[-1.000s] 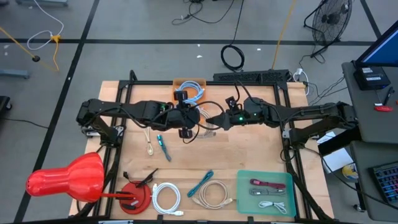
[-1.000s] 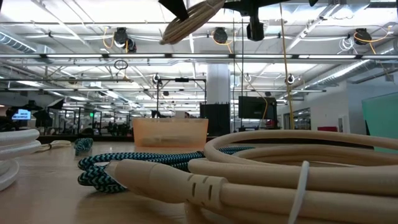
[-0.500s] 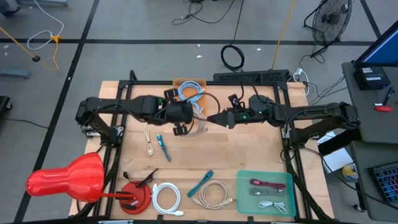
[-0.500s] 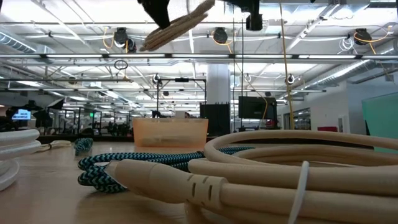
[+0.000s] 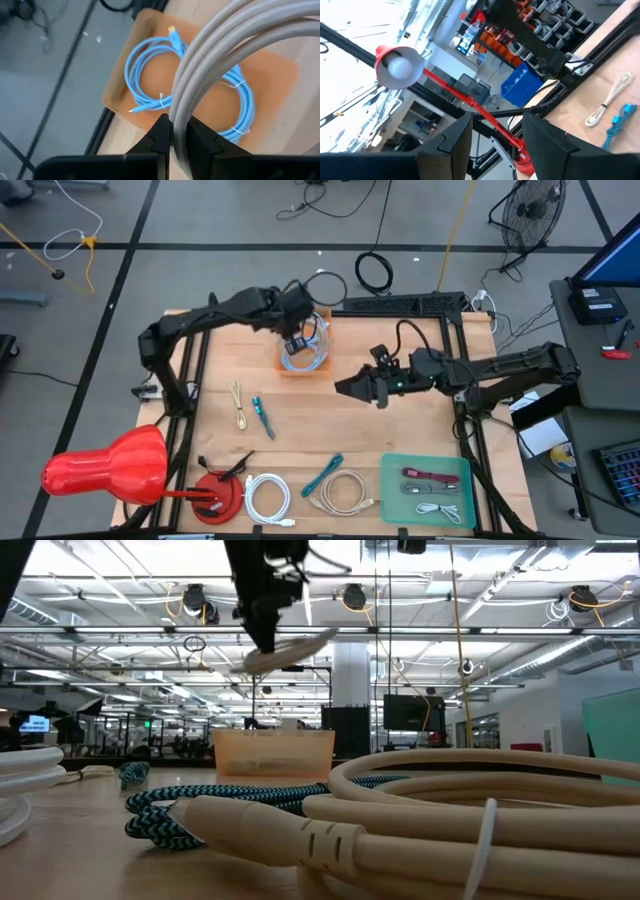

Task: Pick & Place USB Port
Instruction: Put the top brown usb cable into the orange bin

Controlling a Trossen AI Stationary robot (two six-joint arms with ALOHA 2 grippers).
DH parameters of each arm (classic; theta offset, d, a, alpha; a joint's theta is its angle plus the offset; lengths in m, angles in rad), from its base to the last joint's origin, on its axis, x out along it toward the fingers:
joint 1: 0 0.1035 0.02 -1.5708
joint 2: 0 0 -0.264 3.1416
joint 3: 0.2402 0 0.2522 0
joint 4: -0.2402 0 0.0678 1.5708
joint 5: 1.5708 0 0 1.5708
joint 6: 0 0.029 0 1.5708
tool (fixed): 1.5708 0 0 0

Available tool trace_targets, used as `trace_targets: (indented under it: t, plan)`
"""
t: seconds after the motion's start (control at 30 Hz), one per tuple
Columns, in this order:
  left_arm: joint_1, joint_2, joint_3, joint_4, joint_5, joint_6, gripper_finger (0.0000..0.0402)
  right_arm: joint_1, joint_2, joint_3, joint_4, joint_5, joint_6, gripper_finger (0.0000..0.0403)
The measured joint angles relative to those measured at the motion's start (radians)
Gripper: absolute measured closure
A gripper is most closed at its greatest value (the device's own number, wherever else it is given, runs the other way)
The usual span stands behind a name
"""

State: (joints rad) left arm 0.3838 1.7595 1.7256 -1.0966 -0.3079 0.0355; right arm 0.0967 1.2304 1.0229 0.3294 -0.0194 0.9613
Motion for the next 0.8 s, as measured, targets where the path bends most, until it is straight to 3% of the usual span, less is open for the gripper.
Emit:
trace_targets:
  t: [0.33, 0.8]
  plan:
    - [0.082, 0.186, -0.001, 0.041, 0.051, 0.101, 0.0367, 0.023, 0.0, 0.0, 0.009, 0.021, -0.03, 0.0242]
    - [0.113, 0.306, -0.001, 0.073, 0.086, 0.139, 0.0367, 0.069, 0.0, 0.0, 0.031, 0.024, -0.035, 0.0242]
